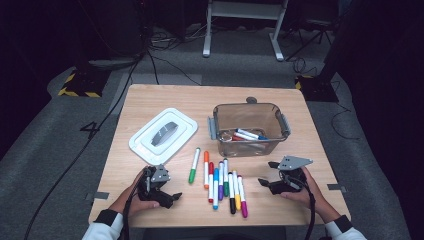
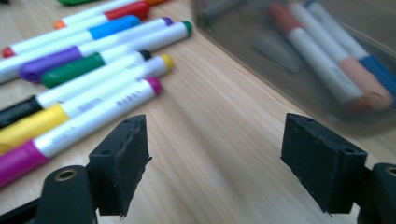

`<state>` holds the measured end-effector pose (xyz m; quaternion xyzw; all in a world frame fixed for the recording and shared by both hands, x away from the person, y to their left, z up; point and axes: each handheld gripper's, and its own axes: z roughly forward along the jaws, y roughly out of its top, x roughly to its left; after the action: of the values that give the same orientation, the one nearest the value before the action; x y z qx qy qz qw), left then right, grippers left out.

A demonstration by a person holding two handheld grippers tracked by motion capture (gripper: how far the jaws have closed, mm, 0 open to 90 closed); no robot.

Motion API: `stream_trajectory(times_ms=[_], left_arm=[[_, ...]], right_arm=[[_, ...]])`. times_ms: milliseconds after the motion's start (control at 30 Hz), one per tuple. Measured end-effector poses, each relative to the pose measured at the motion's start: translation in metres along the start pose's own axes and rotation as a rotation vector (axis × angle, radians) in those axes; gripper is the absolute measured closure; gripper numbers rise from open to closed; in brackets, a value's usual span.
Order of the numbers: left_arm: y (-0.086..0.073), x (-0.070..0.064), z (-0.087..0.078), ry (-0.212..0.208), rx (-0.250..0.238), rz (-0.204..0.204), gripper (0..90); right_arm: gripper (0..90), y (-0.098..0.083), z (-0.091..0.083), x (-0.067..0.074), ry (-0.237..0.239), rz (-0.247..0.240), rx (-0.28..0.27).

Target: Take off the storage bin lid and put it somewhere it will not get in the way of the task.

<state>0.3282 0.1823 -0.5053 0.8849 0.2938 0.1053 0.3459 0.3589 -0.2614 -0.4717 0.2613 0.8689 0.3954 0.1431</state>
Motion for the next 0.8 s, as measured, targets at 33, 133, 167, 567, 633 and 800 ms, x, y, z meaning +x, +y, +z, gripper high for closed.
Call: stream_trajectory(times_ms=[33, 133, 167, 567, 633, 800], left_arm=[[0.0, 0.0, 0.0, 0.001, 0.001, 0.0, 5.2], [0.0, 0.0, 0.0, 0.002, 0.001, 0.0, 5.2], [0.0, 0.0, 0.0, 0.002, 0.001, 0.0, 5.2], [0.0, 0.0, 0.0, 0.002, 0.001, 0.0, 5.2], [0.0, 0.0, 0.0, 0.002, 0.002, 0.0, 5.2], [0.0, 0.0, 0.0, 0.002, 0.002, 0.0, 5.2]], right_arm=[[23.3, 0.001, 0.001, 0.004, 0.009, -0.006, -0.003], [23.2, 0.004, 0.005, 0.016, 0.038, -0.022, 0.001], [23.1, 0.004, 0.006, 0.02, 0.05, -0.026, 0.0], [21.3, 0.003, 0.002, 0.071, 0.141, -0.081, 0.006], [21.3, 0.003, 0.003, 0.081, 0.146, -0.104, 0.014], [22.2, -0.001, 0.009, 0.093, 0.15, -0.138, 0.052]])
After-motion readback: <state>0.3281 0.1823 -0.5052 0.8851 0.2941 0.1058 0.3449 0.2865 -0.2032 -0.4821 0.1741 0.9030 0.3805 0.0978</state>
